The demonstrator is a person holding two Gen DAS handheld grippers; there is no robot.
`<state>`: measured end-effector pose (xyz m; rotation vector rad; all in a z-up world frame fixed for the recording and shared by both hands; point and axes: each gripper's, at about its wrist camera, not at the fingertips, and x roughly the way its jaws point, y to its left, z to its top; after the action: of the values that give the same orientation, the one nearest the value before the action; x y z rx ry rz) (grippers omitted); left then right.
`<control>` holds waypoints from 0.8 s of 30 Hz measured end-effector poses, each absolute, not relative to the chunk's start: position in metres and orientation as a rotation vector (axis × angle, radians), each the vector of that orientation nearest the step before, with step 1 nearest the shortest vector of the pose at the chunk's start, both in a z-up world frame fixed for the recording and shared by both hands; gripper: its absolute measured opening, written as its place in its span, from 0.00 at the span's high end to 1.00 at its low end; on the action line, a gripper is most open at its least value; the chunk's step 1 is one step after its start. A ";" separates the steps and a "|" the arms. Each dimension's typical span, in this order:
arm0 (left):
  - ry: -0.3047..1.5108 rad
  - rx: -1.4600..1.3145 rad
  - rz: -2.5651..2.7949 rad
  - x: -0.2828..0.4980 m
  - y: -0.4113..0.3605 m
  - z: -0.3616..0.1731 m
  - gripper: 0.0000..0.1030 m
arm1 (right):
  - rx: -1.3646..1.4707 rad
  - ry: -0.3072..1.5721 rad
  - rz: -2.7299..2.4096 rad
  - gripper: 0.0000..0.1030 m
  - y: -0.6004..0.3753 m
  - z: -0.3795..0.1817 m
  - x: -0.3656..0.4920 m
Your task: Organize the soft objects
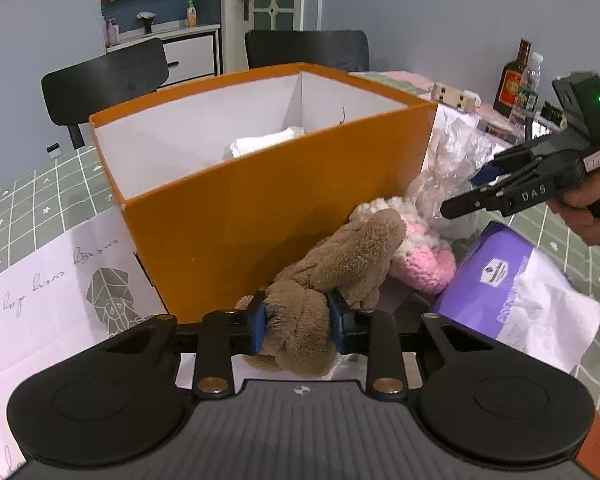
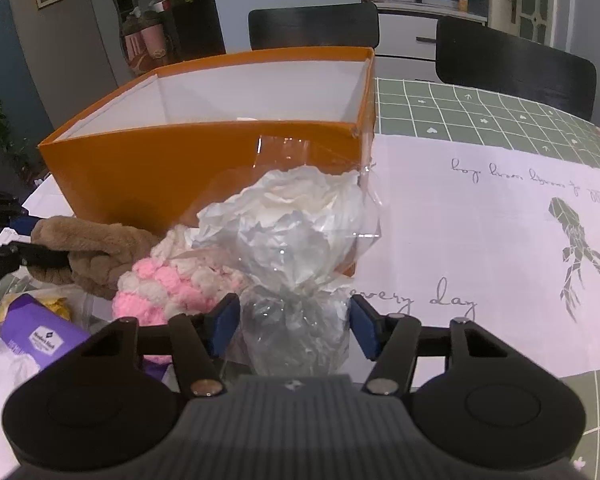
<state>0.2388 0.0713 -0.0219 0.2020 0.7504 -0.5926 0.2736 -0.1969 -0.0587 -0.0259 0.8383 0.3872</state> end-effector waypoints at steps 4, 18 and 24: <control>0.744 0.174 -0.583 0.234 0.079 -0.016 0.71 | -0.025 0.828 0.378 0.43 -0.201 -0.051 0.270; 0.666 0.190 -0.536 0.197 0.100 0.047 0.74 | -0.023 0.774 0.353 0.43 -0.232 0.000 0.235; 0.607 0.211 -0.531 0.187 0.107 0.077 0.74 | -0.048 0.764 0.388 0.43 -0.235 0.019 0.226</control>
<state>0.1868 0.1074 0.0773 0.2112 0.6066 -0.5309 0.2256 -0.2348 0.0188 -0.0479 0.7645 0.3884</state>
